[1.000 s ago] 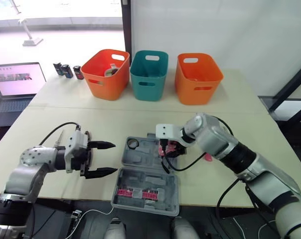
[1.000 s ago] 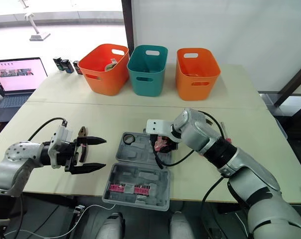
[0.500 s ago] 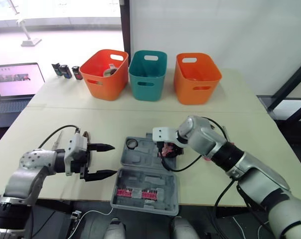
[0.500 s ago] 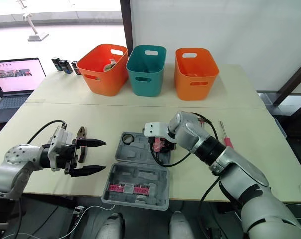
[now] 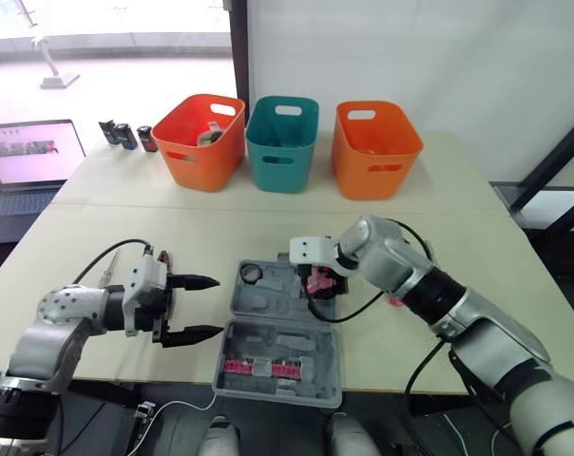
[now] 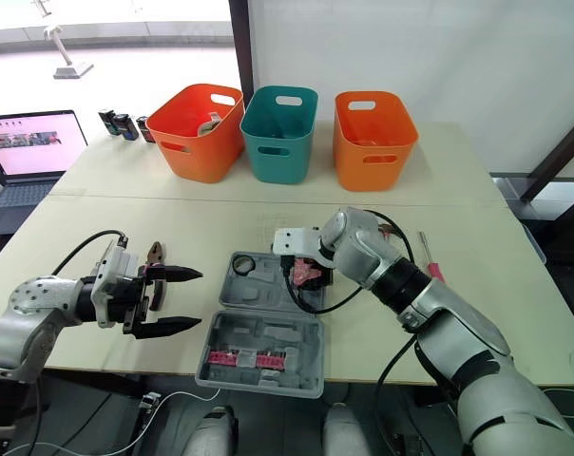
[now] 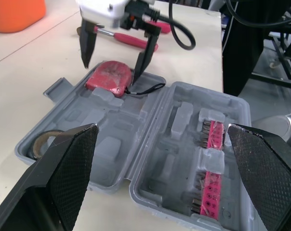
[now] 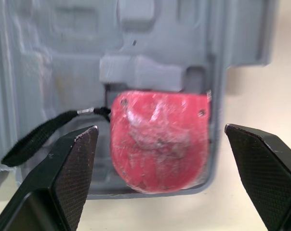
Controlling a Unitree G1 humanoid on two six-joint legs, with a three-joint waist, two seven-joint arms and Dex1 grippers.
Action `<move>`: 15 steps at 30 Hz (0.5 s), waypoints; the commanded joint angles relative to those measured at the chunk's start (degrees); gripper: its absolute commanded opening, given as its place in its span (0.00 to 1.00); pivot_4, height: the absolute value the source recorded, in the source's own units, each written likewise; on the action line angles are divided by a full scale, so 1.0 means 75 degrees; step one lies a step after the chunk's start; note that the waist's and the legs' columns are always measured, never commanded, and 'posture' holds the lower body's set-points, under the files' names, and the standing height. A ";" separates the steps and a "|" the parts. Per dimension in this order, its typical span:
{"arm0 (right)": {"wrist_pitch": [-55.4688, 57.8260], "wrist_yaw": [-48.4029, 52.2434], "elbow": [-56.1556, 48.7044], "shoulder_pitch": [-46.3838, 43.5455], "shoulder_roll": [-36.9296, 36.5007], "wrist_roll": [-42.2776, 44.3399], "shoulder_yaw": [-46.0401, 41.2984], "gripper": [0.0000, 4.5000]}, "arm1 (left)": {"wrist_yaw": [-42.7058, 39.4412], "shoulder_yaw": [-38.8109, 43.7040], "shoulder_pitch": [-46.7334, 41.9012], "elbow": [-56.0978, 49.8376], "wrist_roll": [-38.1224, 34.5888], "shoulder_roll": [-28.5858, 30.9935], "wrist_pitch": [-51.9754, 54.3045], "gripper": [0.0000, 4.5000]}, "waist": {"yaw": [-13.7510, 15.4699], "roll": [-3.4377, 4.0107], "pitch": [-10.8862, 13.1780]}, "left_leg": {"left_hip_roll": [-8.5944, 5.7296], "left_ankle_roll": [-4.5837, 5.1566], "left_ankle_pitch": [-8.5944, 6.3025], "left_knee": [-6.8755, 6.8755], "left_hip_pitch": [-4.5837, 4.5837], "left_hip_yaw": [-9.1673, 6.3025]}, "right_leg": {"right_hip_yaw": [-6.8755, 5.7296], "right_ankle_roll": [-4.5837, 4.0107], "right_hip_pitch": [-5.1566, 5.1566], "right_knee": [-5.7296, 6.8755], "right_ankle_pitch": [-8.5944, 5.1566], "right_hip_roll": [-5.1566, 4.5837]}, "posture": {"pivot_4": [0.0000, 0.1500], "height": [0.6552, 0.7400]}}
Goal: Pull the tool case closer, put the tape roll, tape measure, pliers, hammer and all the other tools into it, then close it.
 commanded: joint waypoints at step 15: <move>0.0629 -0.0239 -0.1734 0.1071 -0.0695 0.1447 -0.2343 0.37 | 0.0004 0.0133 -0.0047 -0.0188 -0.0115 0.0058 0.0013 1.00 | 0.0008 0.0000 0.0000 | 0.0000 0.0000 0.0000 0.0000 -0.0001 0.0000 | 0.0000 0.0000 0.0000 -0.0001 -0.0001 0.0000 | 1.00 1.00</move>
